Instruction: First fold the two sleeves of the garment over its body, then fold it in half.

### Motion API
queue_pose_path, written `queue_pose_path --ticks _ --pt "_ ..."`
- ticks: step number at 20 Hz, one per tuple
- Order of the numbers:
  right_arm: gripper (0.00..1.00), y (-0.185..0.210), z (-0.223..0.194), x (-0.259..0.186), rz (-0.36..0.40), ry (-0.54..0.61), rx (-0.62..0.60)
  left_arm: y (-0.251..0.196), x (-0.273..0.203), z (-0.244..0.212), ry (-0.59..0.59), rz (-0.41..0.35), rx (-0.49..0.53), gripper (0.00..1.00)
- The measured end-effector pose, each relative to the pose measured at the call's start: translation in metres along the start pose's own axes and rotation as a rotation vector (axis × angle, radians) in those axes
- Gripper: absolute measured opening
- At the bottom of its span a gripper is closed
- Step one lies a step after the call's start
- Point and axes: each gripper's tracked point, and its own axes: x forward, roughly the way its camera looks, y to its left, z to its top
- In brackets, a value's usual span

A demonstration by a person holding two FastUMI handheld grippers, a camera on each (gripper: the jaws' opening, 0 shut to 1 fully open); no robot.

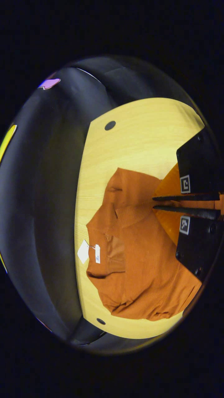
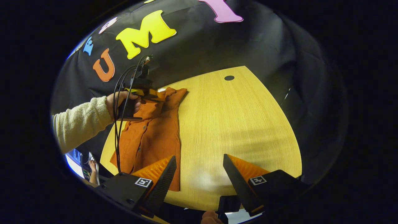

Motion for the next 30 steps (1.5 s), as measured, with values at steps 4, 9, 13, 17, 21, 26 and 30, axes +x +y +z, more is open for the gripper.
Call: queue_pose_path --ticks 4,9,13,17,21,26,30 --pt "0.94 0.011 0.003 0.006 0.026 0.005 0.005 -0.011 -0.02 0.007 -0.076 -0.06 -0.004 0.6" --pt "0.97 0.044 0.003 0.025 0.051 0.029 -0.077 0.016 -0.066 0.004 -0.17 -0.042 0.0 1.0" --pt "0.94 0.087 0.0 0.045 0.051 0.032 -0.109 0.081 -0.108 -0.017 -0.236 0.018 0.025 1.0" --pt "0.98 0.131 -0.013 0.069 0.044 0.045 -0.175 0.158 -0.152 -0.056 -0.264 0.1 0.063 1.0" --pt "0.98 0.163 -0.031 0.086 0.035 0.073 -0.2 0.238 -0.18 -0.102 -0.26 0.205 0.072 1.0" --pt "0.98 0.161 -0.047 0.1 -0.035 0.109 -0.187 0.309 -0.198 -0.169 -0.171 0.264 0.06 1.0" --pt "0.94 0.143 -0.065 0.1 -0.07 0.17 -0.187 0.343 -0.211 -0.211 -0.097 0.272 0.015 1.0"
